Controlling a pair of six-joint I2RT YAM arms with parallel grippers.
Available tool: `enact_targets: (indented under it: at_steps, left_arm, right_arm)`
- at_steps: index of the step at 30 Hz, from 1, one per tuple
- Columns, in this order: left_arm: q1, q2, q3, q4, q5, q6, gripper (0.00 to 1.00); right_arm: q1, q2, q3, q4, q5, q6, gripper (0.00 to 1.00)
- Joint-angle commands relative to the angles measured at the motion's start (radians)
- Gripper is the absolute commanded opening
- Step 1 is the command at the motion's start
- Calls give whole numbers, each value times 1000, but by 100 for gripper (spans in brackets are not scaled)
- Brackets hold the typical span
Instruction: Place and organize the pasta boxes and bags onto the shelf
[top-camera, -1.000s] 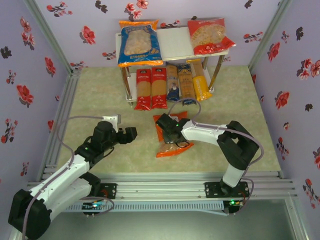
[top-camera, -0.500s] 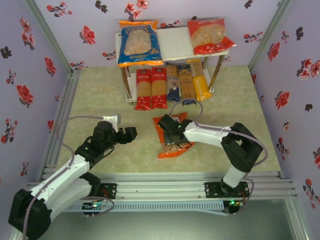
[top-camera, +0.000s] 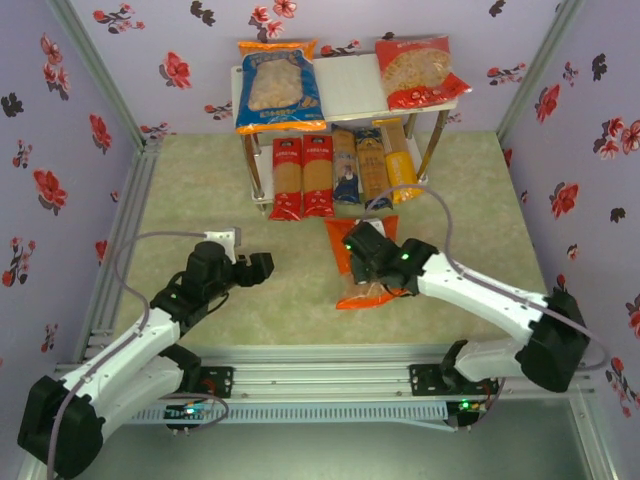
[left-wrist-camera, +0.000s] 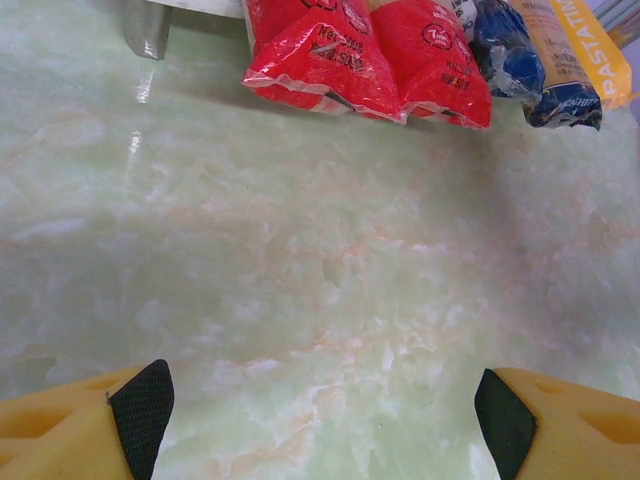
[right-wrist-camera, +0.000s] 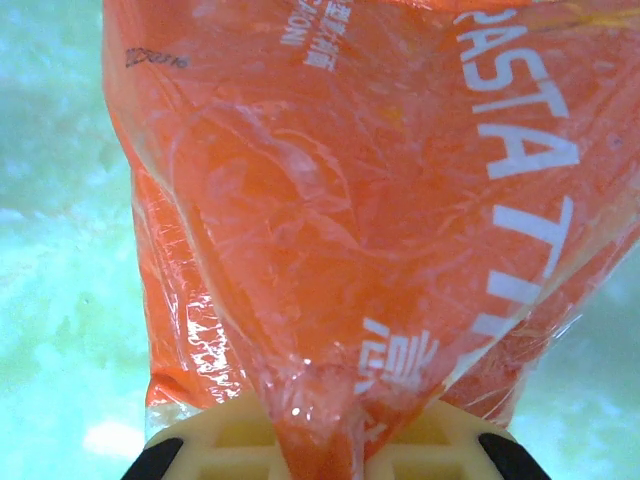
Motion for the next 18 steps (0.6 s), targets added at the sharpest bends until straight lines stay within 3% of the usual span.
enact_targets:
  at_steps: [1, 8, 14, 18]
  left_arm:
    - [10, 13, 19, 33, 17, -2, 83]
    - [11, 52, 54, 39, 19, 12, 83]
    - [12, 59, 57, 42, 23, 1, 83]
    - [11, 57, 59, 39, 22, 1, 83]
  right_arm:
    - [6, -90, 154, -38, 167, -103, 0]
    - [7, -88, 411, 71, 244, -358, 0]
    - [-5, 45, 648, 251, 300, -616, 0]
    - [-88, 172, 802, 335, 234, -679, 0]
